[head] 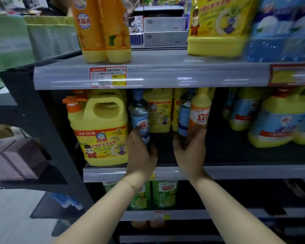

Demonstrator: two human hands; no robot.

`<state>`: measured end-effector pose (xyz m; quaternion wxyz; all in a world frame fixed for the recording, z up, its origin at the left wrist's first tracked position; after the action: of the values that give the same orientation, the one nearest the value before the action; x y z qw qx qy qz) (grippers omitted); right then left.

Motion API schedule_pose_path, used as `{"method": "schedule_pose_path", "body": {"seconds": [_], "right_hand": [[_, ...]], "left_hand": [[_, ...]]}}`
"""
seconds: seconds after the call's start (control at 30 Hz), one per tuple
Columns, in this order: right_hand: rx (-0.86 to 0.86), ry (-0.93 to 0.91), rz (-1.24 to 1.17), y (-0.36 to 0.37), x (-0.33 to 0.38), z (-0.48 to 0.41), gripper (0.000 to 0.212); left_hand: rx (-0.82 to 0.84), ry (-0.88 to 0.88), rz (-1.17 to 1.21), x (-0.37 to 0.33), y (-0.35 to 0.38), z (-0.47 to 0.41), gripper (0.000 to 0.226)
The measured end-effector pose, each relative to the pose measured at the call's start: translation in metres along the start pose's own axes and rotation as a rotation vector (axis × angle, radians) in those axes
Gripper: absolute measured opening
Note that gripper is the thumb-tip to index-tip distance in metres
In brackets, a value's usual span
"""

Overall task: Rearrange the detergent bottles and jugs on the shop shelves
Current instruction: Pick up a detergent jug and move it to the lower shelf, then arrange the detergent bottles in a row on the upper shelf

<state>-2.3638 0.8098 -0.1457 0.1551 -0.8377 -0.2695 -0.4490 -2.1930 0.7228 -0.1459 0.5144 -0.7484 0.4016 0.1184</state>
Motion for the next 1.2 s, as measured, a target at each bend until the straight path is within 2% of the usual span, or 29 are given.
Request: {"method": "schedule_pose_path", "body": {"seconds": [0.1, 0.2, 0.33, 0.43, 0.6, 0.7, 0.9, 1.0, 1.07, 1.13, 1.2], "right_hand": [[-0.098, 0.016, -0.055, -0.029, -0.014, -0.012, 0.069], [-0.085, 0.032, 0.009, -0.037, -0.029, -0.028, 0.079], [0.035, 0.161, 0.0, -0.029, -0.054, -0.041, 0.072], [0.091, 0.169, 0.0, -0.03, -0.063, -0.046, 0.063], [0.045, 0.158, 0.089, -0.054, -0.072, -0.062, 0.064], [0.025, 0.188, 0.149, -0.069, -0.081, -0.078, 0.069], [0.051, 0.225, 0.171, -0.081, -0.09, -0.094, 0.065], [-0.048, 0.044, 0.304, -0.091, -0.064, -0.083, 0.066], [-0.032, -0.175, 0.352, -0.082, -0.034, -0.066, 0.048], [0.086, -0.349, 0.416, -0.059, -0.013, -0.049, 0.034], [0.236, -0.37, 0.413, -0.031, -0.015, -0.045, 0.036]], "left_hand": [[0.033, -0.229, 0.12, 0.002, 0.026, -0.001, 0.084], [0.027, -0.426, 0.11, 0.012, 0.041, -0.009, 0.096], [-0.028, -0.612, 0.106, 0.029, 0.048, -0.027, 0.085], [-0.075, -0.69, 0.077, 0.032, 0.049, -0.033, 0.079], [-0.093, -0.66, 0.07, 0.035, 0.056, -0.04, 0.071], [-0.048, -0.573, 0.096, 0.031, 0.068, -0.046, 0.069], [0.057, -0.482, 0.142, 0.007, 0.086, -0.051, 0.06], [0.111, -0.425, 0.155, -0.003, 0.097, -0.056, 0.056], [0.134, -0.38, 0.152, -0.011, 0.103, -0.058, 0.055], [0.153, -0.351, 0.131, -0.015, 0.107, -0.059, 0.054], [0.165, -0.321, 0.096, -0.018, 0.108, -0.059, 0.053]]}}
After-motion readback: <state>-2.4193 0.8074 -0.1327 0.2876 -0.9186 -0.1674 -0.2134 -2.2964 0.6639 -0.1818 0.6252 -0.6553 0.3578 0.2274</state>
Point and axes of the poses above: each hand's wrist, its own z-axis away from the middle knuckle, its own y-axis out of the palm, x = y × z, the point moved 10 cm from there along -z, towards the middle knuckle, and after that the axes turned 15 degrees about -z, right-handed, at the moved point
